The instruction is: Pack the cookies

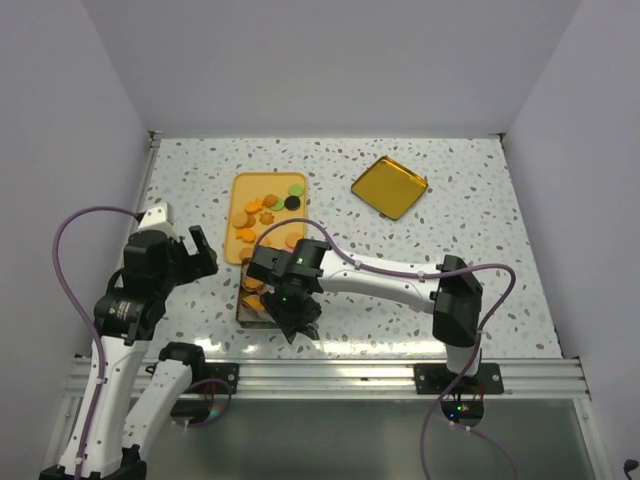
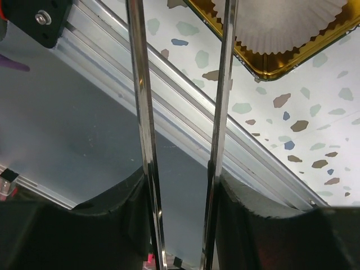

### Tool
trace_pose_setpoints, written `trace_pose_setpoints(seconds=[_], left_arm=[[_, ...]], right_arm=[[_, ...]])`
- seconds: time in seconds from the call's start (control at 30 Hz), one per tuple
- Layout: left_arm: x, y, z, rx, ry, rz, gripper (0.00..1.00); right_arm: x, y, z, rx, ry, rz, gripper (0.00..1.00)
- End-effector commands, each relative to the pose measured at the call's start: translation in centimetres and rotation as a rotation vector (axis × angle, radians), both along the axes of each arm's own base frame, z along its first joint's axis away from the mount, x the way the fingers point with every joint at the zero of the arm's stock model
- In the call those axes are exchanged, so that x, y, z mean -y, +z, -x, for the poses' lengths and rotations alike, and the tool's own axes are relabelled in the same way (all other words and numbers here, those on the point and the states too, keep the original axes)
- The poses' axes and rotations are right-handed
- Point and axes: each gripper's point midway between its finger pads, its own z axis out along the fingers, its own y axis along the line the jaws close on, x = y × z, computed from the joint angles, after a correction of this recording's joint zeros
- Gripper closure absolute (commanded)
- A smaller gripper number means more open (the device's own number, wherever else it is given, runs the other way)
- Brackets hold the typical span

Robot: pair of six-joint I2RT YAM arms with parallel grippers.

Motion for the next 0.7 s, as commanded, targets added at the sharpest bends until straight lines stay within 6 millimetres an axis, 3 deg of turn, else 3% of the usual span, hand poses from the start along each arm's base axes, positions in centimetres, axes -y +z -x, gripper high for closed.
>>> trace_pose_setpoints(seconds=[0.0,0.2,0.4,0.53,0.67], left_arm=[[0.2,0.9,-0.5,0.047,-0.006,0.005,0.00],[0.2,1.0,-0.4,0.051,-0.006,0.004,0.00],[0.3,1.0,-0.4,0.051,-0.011,0.005,0.00],[0.3,0.9,-0.4,0.047,-0.011,0.005,0.00],[0.4,0.9,-0.4,0.043,-0.013,0.003,0.00]], right_arm=[[-1.0,1.7,-0.7,0.042,0.005,-0.053,0.55],[-0.9,3.4,-1.3,0.074,0.005,-0.052,0.52],[-0.6,7.1,-3.0,0.152,-0.026,-0.079,0.52],[-0.5,9.0,-5.9,0.192,-0.068,-0.098,0.51],[-0.8,8.7,-9.6,0.202,-0.109,-0.093,0.51]])
